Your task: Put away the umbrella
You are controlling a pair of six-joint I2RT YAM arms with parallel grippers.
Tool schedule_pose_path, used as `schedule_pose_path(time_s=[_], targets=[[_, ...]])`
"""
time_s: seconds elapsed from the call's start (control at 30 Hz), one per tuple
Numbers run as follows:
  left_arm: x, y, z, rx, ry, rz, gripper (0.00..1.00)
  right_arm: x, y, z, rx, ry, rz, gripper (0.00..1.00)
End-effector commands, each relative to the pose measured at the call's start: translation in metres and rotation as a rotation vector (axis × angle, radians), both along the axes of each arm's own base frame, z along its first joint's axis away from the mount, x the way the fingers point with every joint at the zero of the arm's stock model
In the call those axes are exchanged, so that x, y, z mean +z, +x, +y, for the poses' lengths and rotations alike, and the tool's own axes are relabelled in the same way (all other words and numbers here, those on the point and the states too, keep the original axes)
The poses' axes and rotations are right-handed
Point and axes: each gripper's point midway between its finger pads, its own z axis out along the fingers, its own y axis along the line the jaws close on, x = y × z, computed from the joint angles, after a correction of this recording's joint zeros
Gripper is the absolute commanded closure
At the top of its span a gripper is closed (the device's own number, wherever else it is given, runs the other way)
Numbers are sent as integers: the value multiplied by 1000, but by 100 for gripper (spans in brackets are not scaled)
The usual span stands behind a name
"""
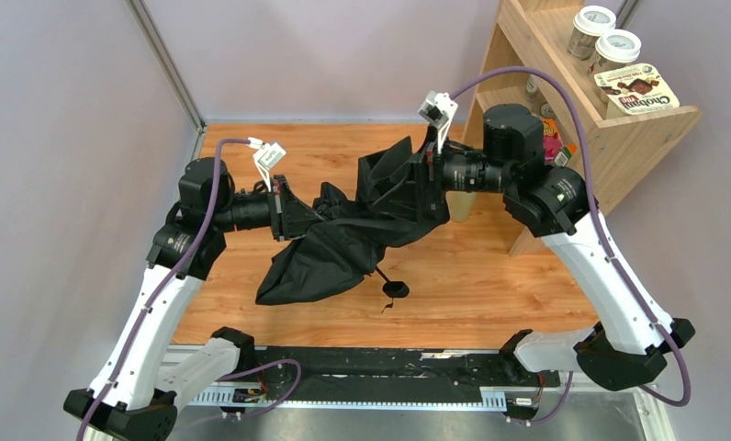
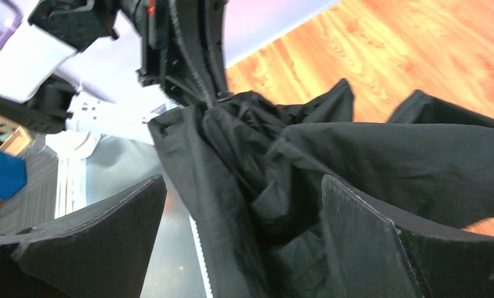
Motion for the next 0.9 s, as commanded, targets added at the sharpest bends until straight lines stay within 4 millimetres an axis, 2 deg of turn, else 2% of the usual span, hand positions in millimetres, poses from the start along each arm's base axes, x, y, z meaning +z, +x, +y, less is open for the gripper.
schedule_pose_path(time_s=[0.0, 0.1, 0.2, 0.37, 0.43, 0.67, 0.77, 0.87], targets=[[17, -4, -1, -44, -23, -104, 100, 16, 17, -20, -94, 2, -64, 0], [19, -4, -2, -44, -27, -106, 100, 10, 33, -23, -138, -31, -72, 0], [23, -4, -3, -47, -37, -109, 100, -7, 40, -15, -101, -64, -47, 0], [28, 1, -4, -20, -49, -51, 100, -12, -1, 13, 65, -24, -26, 0], [30, 4, -5, -12, -63, -25, 100, -13, -9, 22, 73, -12, -28, 0], [46, -2, -9, -52, -118, -40, 100, -47, 2, 46, -17, -94, -67, 0], [53, -7, -9, -66, -144, -59, 100, -52, 13, 50, -71, -87, -116, 0], [53, -9, -10, -84, -149, -58, 100, -55, 15, 56, -75, -79, -159, 0]])
